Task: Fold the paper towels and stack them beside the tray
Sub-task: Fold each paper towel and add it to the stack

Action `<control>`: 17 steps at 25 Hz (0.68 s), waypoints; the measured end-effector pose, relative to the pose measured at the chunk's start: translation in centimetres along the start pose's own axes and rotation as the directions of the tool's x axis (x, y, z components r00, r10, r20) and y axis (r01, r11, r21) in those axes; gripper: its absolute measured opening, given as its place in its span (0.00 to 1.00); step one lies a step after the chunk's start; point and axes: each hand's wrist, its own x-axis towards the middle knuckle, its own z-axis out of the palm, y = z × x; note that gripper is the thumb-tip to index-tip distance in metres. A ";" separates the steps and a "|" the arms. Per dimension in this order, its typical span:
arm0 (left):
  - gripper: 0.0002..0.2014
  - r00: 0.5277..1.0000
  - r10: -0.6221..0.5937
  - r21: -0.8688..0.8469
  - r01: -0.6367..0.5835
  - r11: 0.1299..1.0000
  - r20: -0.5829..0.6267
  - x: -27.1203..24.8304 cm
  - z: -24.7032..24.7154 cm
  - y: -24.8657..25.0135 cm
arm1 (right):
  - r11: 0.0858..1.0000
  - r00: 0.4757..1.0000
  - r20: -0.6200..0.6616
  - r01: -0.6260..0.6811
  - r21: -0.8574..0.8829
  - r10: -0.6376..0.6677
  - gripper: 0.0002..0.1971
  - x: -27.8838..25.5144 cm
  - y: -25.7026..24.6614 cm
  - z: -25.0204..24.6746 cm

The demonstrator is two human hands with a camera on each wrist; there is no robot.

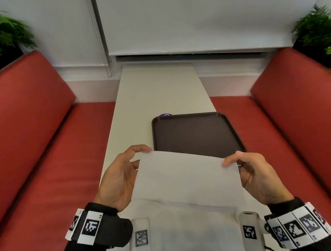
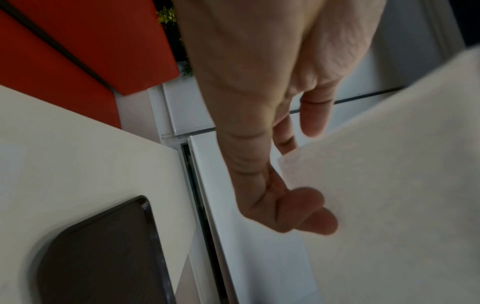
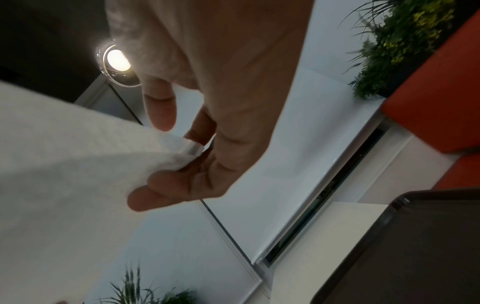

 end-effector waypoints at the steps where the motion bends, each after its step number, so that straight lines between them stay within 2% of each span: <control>1: 0.18 0.999 -0.022 0.051 0.021 0.998 0.024 0.3 0.2 -0.5 | 0.998 0.999 -0.034 0.001 -0.060 -0.003 0.15 -0.3 0.6 -0.8; 4: 0.27 0.994 -0.110 0.261 0.108 0.959 -0.009 1.8 1.6 -3.2 | 0.964 0.986 -0.160 0.004 -0.265 -0.048 0.22 -1.9 3.3 -3.5; 5: 0.26 0.990 -0.133 0.328 0.143 0.934 -0.052 2.7 2.4 -4.4 | 0.958 0.976 -0.215 -0.026 -0.286 -0.038 0.20 -2.7 4.2 -4.6; 7: 0.20 0.982 -0.106 0.445 0.165 0.880 -0.155 4.9 4.2 -7.0 | 0.964 0.943 -0.333 -0.101 -0.246 0.014 0.07 -4.3 5.5 -6.3; 8: 0.18 0.982 -0.074 0.483 0.149 0.863 -0.171 6.2 5.3 -8.5 | 0.960 0.920 -0.390 -0.147 -0.237 0.044 0.05 -5.0 6.2 -7.2; 10: 0.12 0.992 0.018 0.572 0.056 0.818 -0.124 9.2 7.5 -11.4 | 0.927 0.881 -0.466 -0.239 -0.288 0.082 0.10 -6.2 7.4 -8.9; 11: 0.10 0.994 0.083 0.648 -0.013 0.761 -0.077 10.7 8.6 -12.5 | 0.904 0.870 -0.486 -0.275 -0.327 0.089 0.10 -6.6 7.9 -9.5; 13: 0.11 0.990 0.118 0.785 -0.130 0.606 0.073 14.5 10.8 -15.2 | 0.857 0.841 -0.530 -0.350 -0.378 0.110 0.12 -7.0 9.1 -11.5; 17: 0.17 0.942 -0.084 0.928 -0.300 0.220 0.325 21.6 13.9 -20.0 | 0.779 0.799 -0.590 -0.444 -0.443 0.120 0.15 -5.8 11.5 -14.5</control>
